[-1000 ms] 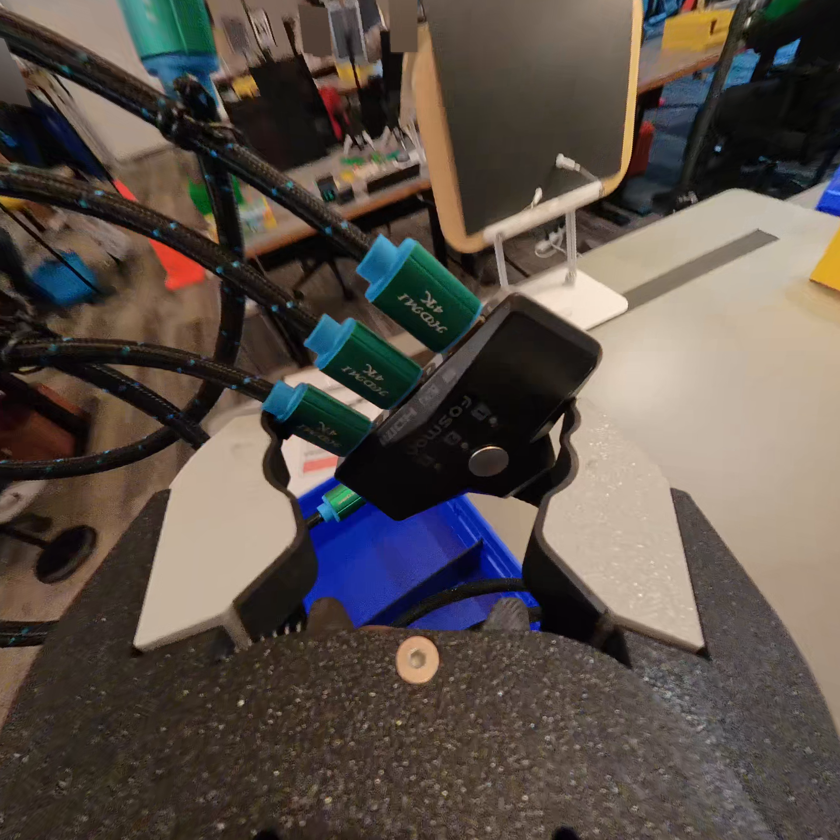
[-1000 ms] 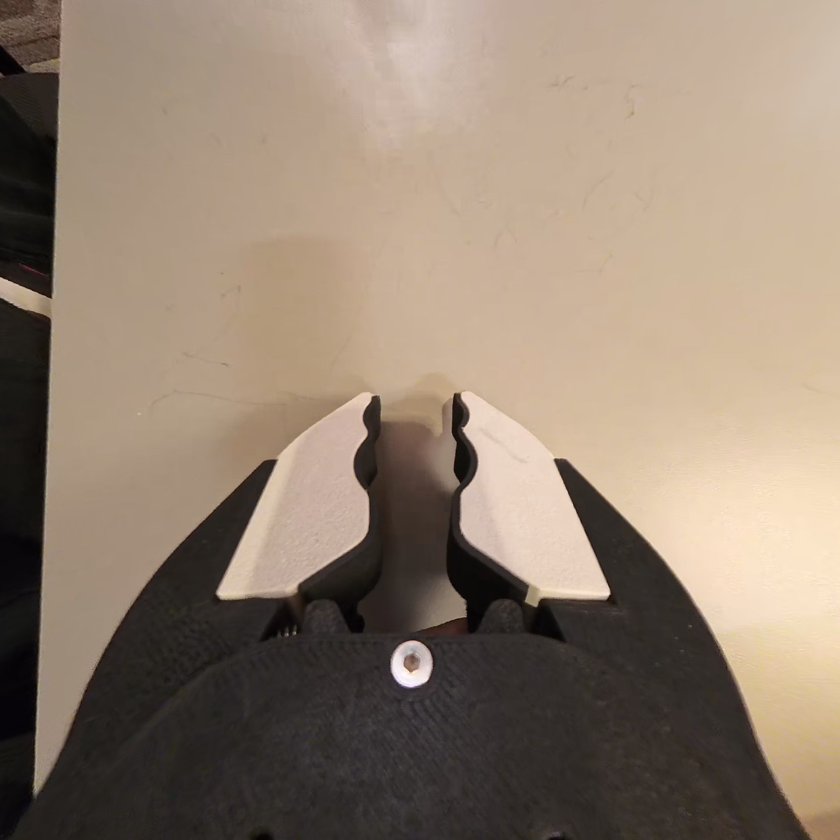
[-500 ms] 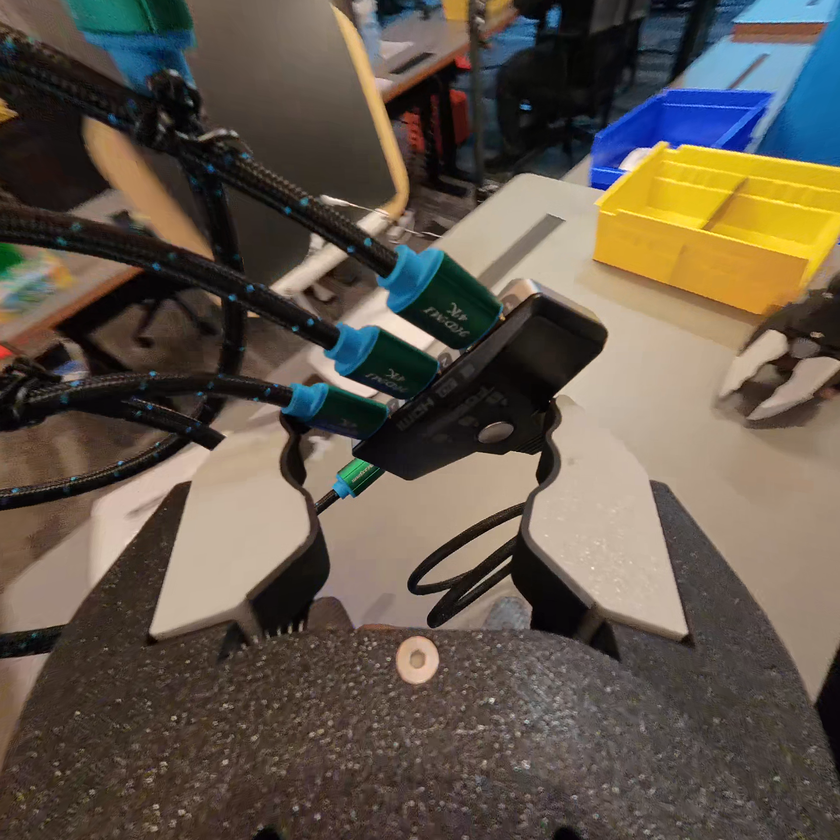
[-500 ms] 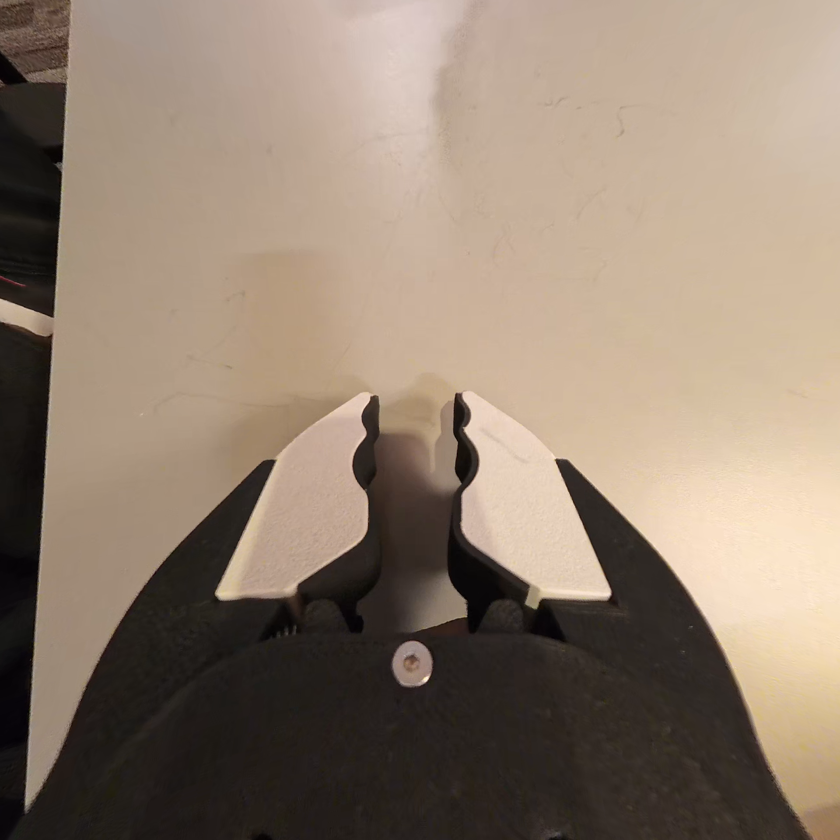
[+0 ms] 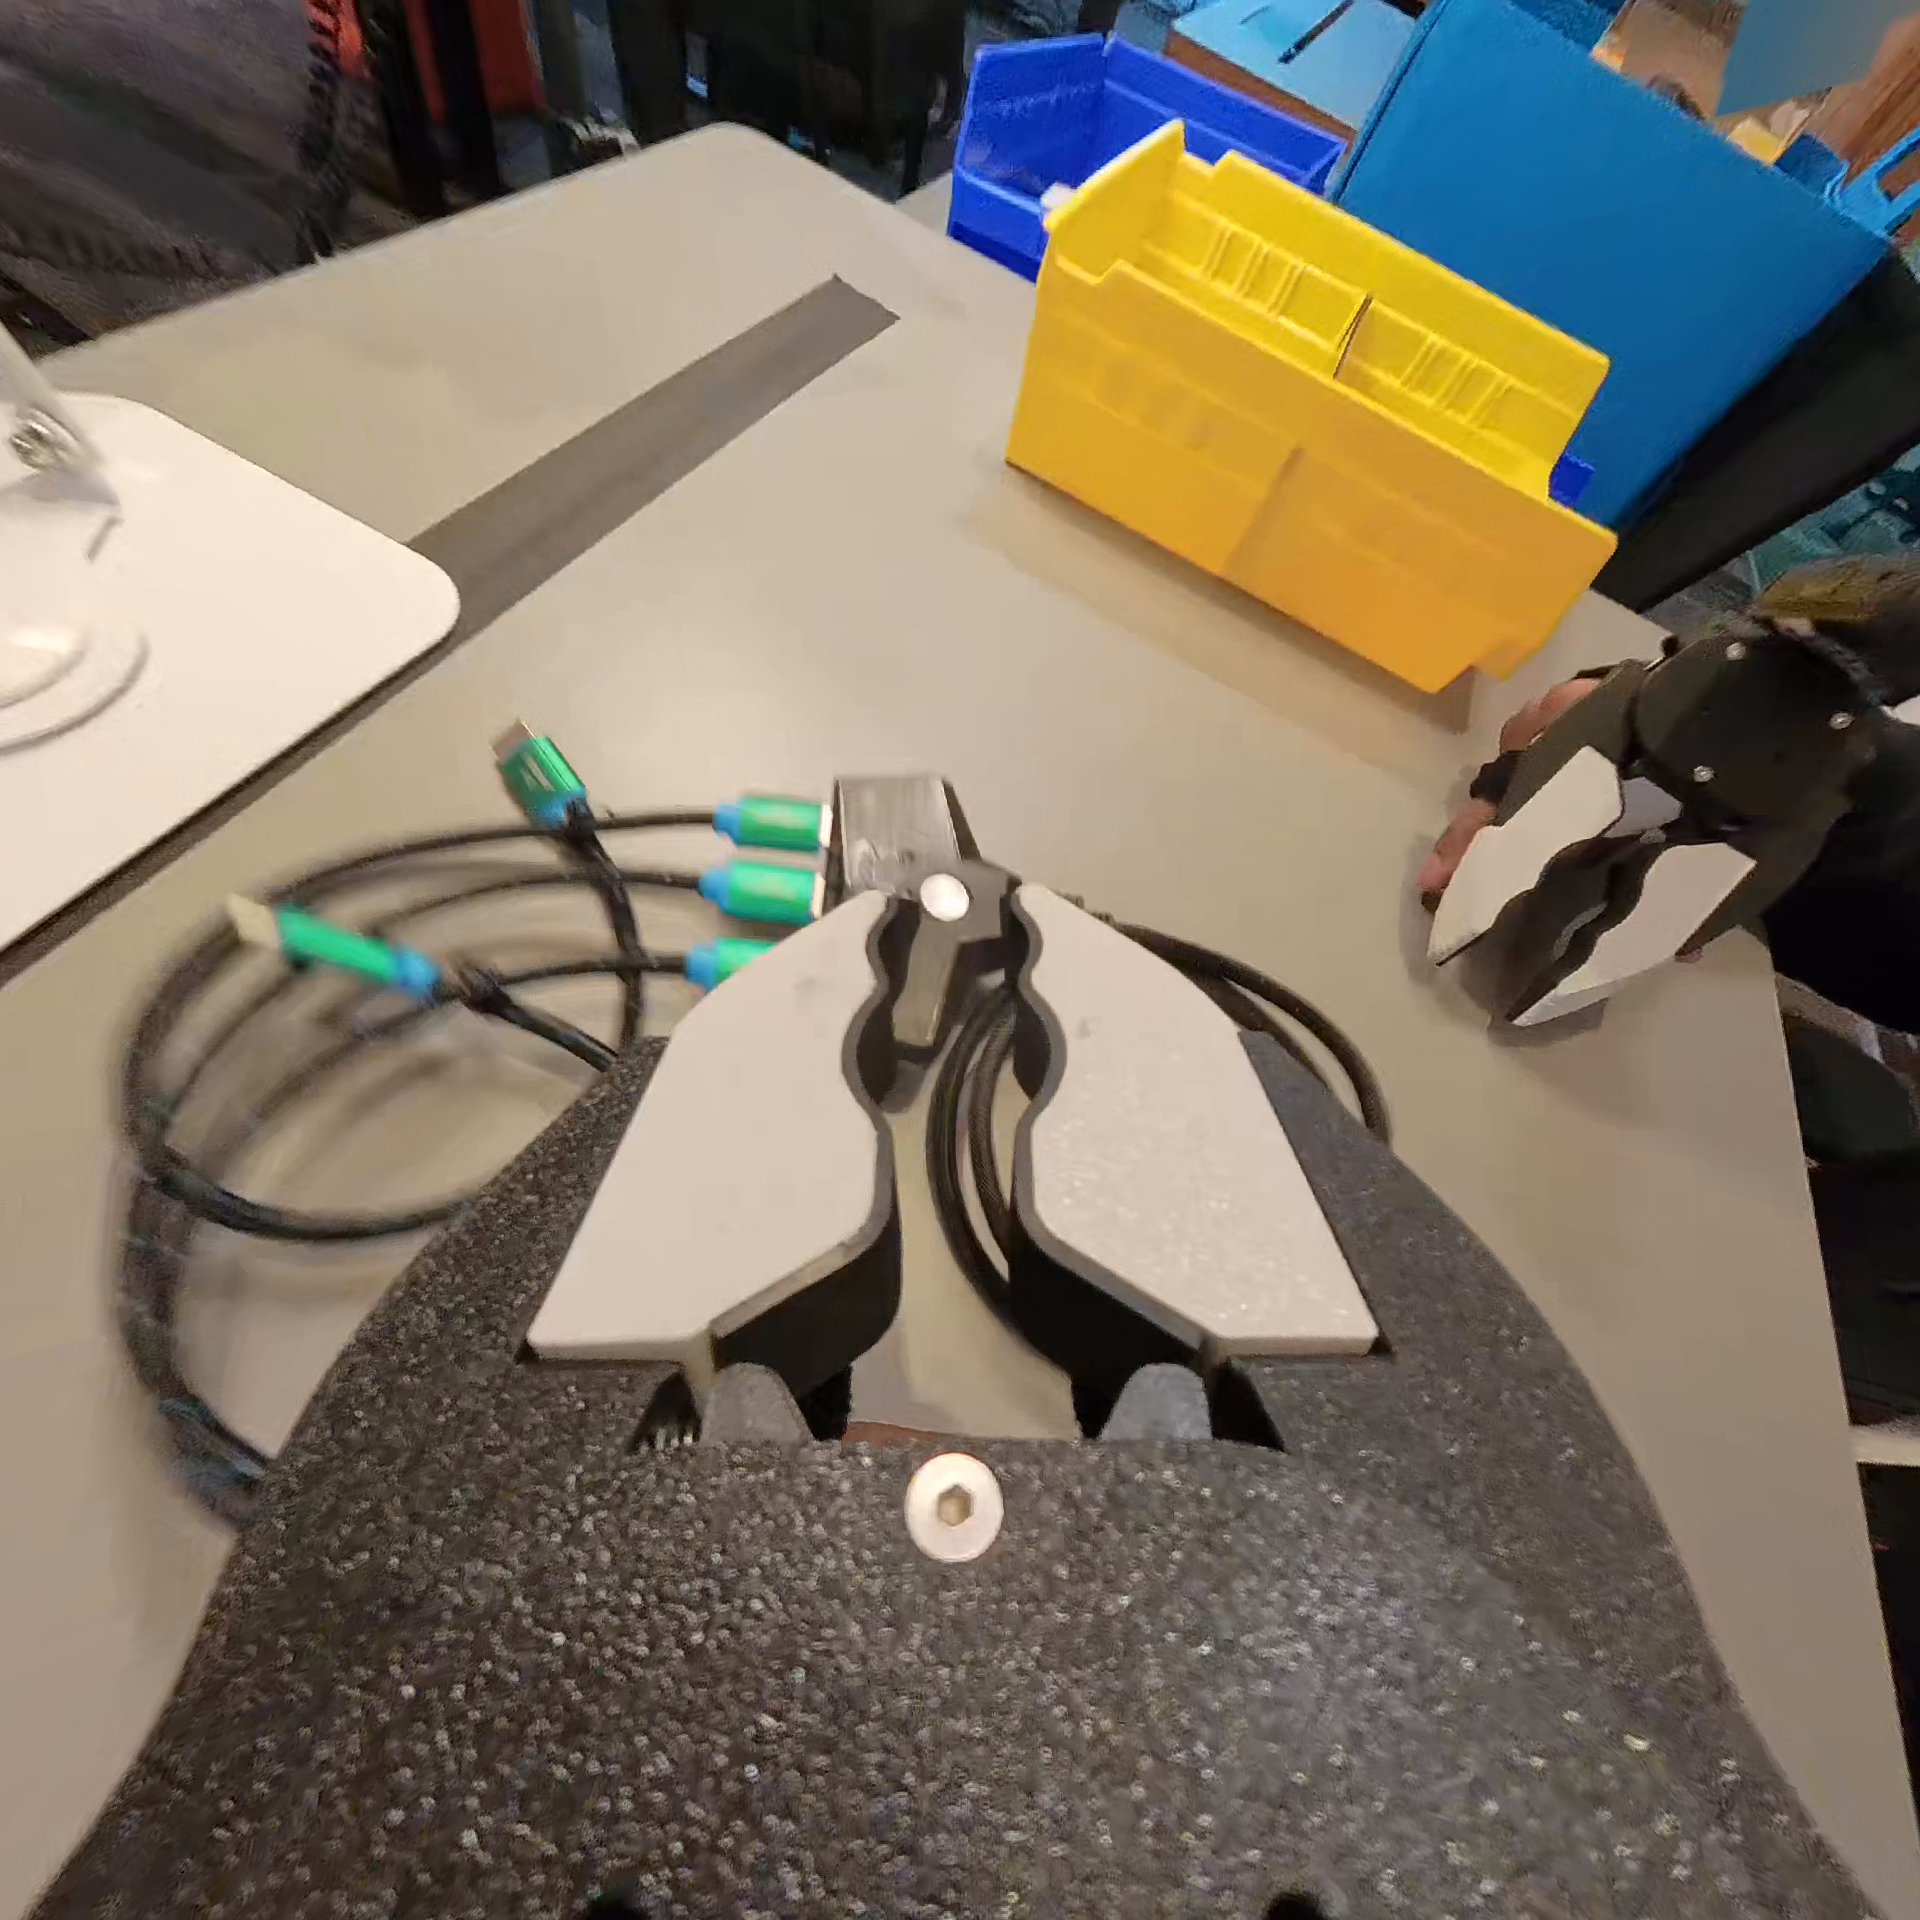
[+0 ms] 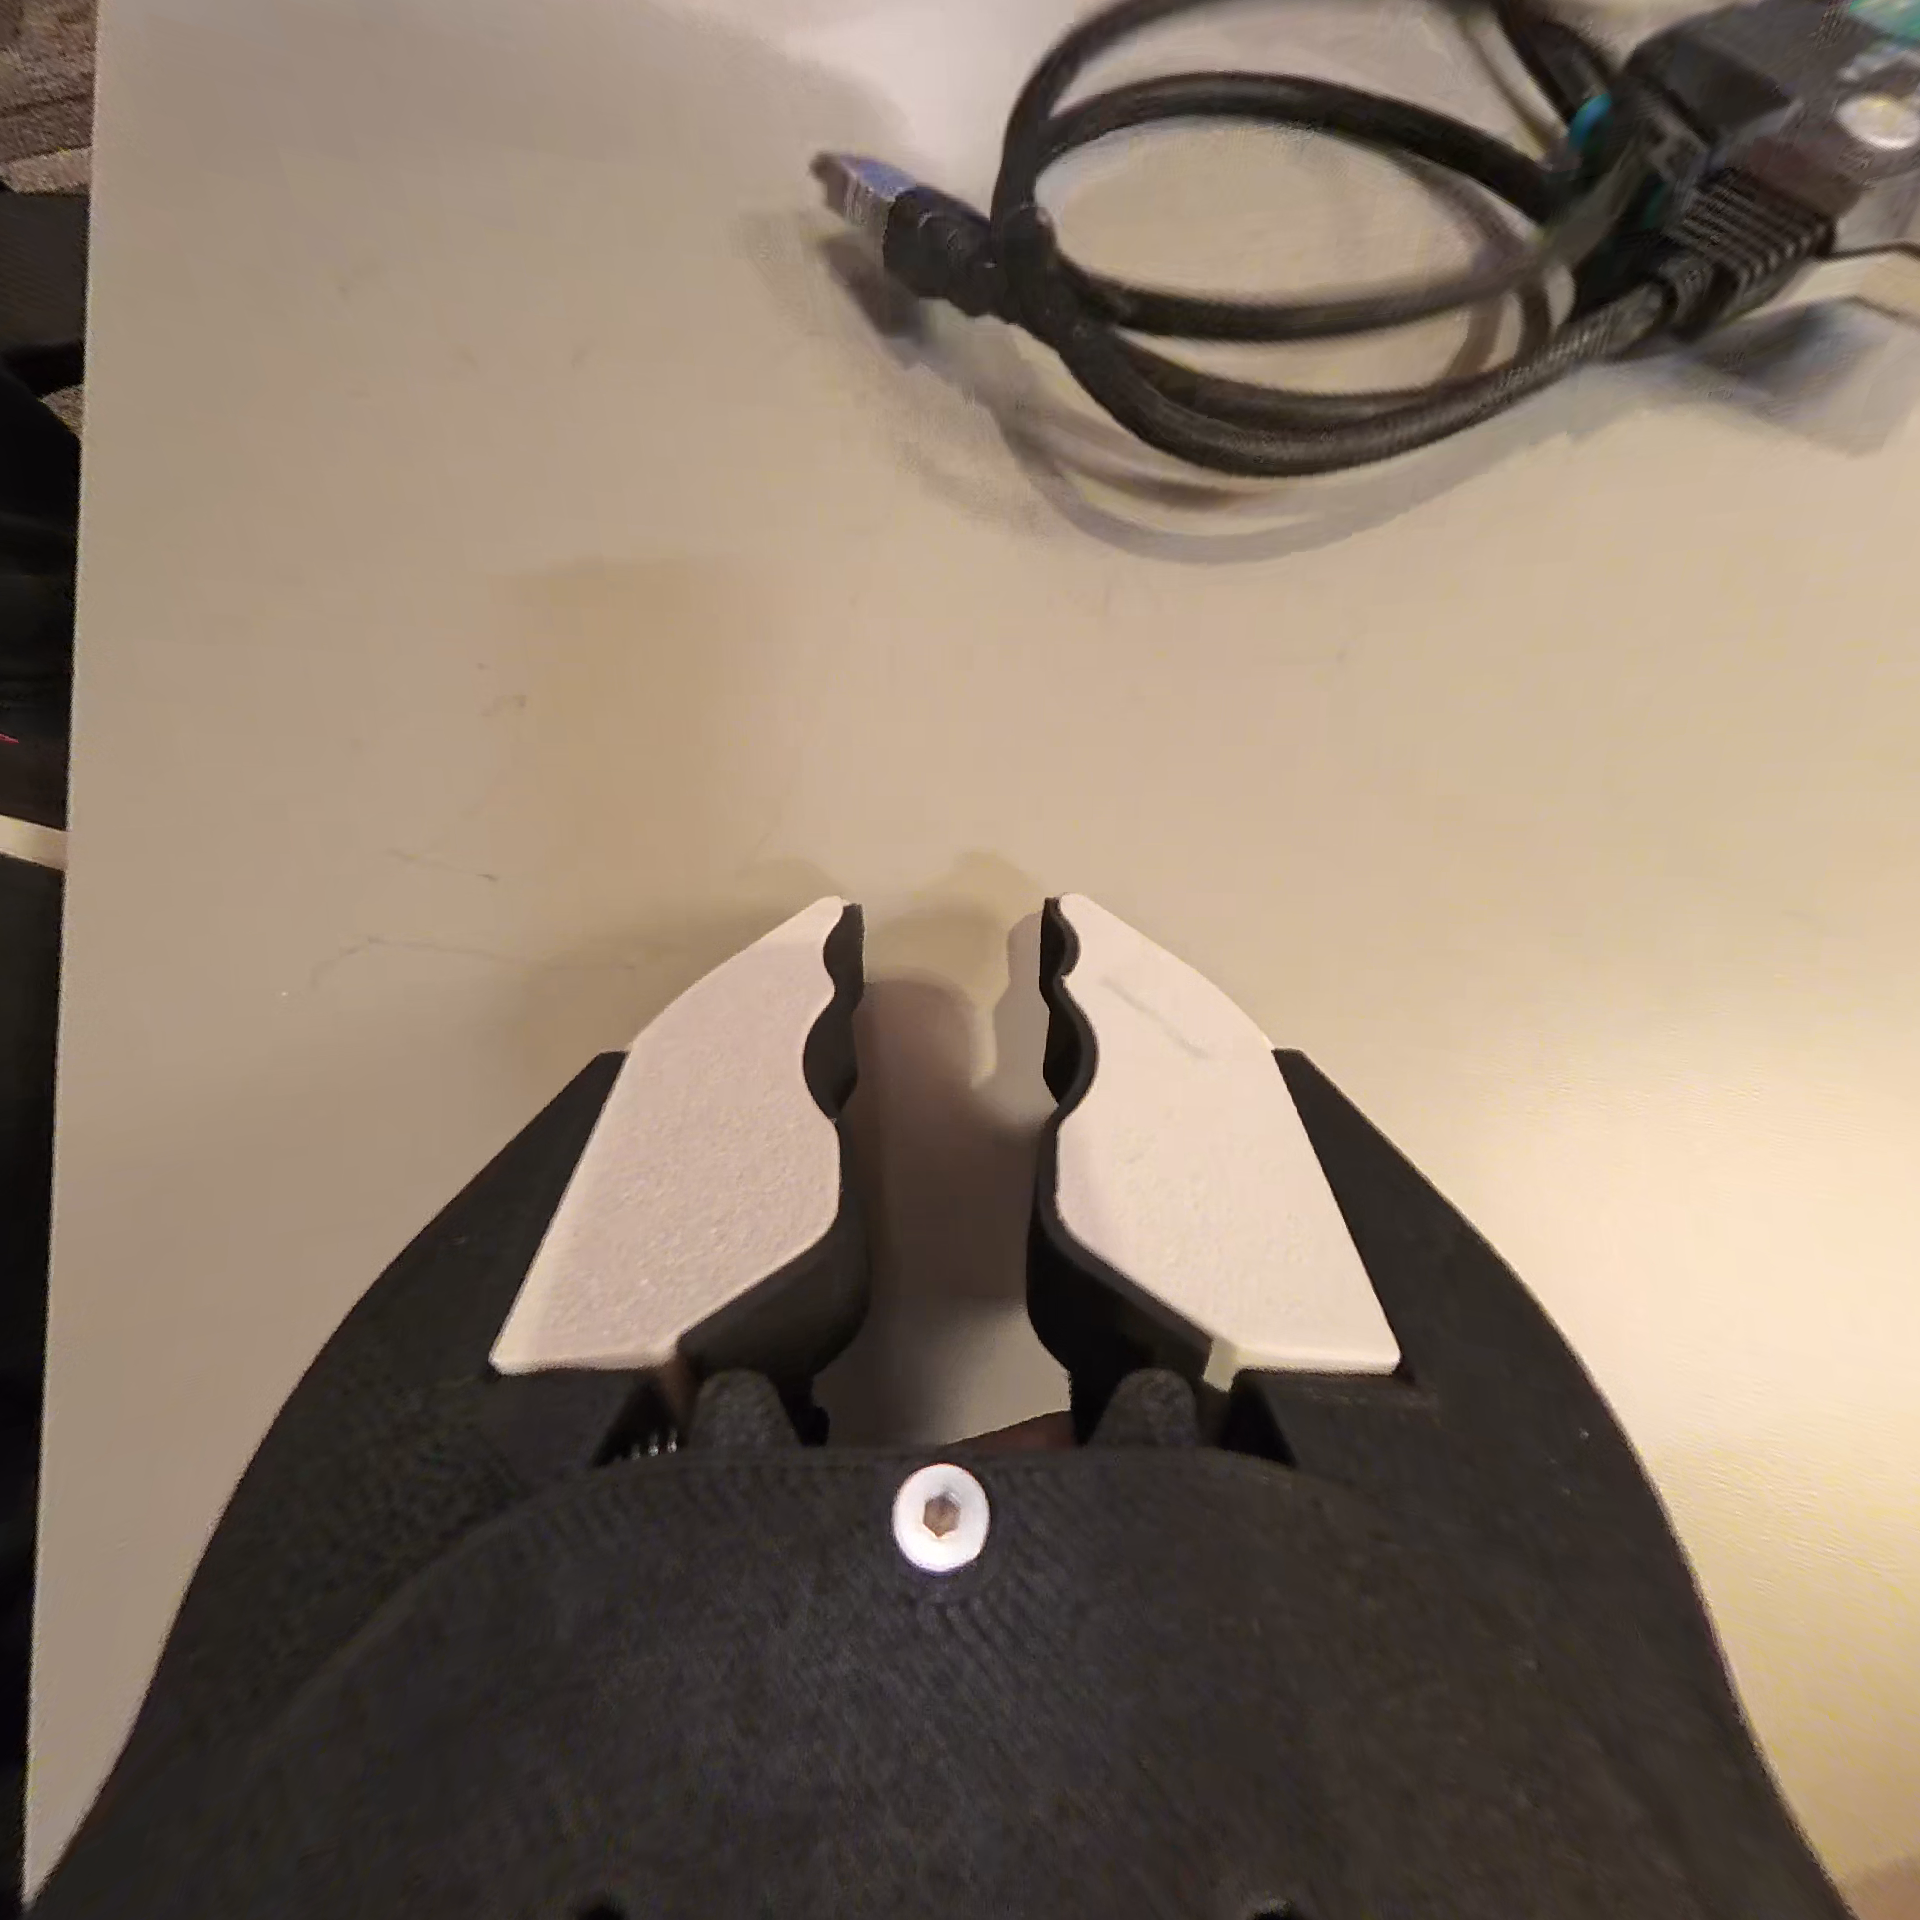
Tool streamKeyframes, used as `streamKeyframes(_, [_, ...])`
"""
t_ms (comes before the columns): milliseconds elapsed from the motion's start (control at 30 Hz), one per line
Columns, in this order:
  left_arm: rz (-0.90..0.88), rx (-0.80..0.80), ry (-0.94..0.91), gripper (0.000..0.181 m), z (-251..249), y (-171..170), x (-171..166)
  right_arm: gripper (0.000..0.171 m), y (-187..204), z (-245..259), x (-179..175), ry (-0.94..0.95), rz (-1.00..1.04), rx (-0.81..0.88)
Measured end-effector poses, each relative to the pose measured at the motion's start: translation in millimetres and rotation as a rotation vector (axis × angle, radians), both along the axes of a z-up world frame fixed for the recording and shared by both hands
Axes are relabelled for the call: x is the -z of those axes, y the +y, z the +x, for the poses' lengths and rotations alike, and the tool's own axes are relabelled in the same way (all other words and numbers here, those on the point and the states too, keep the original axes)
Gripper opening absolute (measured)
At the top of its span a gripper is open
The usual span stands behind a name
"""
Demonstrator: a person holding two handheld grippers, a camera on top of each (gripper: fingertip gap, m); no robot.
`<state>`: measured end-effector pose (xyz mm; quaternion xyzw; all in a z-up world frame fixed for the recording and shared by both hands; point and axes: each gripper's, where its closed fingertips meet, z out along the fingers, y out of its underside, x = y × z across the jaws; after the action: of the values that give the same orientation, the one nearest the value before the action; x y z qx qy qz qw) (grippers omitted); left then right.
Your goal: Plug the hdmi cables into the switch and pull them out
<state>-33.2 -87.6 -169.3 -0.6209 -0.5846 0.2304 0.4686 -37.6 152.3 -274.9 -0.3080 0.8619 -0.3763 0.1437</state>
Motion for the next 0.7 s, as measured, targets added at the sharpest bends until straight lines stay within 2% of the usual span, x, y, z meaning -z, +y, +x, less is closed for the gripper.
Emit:
streamKeyframes(133, [0.025,0.022,-0.042,0.025,-12.3,7.0,24.8,0.033,-7.3,-1.9,-3.2,-0.007,-0.022,0.016])
streamKeyframes(267, [0.028,-0.013,-0.03,0.039,-13.5,4.1,35.0,0.035,-37.5,-11.1,-13.9,-0.01,-0.049,0.113])
streamKeyframes(467, [-0.076,-0.168,0.163,0.07,-9.6,-16.2,33.7,0.044,-109.2,-35.1,-21.4,-0.046,0.022,0.327])
streamKeyframes(567, [-0.107,-0.25,0.275,0.081,-3.9,-29.5,29.0,0.053,-138.1,-31.3,-9.5,-0.091,0.093,0.357])
streamKeyframes(700, [-0.096,-0.306,0.376,0.093,4.6,-43.3,16.4,0.054,-151.8,-3.0,-0.5,-0.161,0.16,0.322])
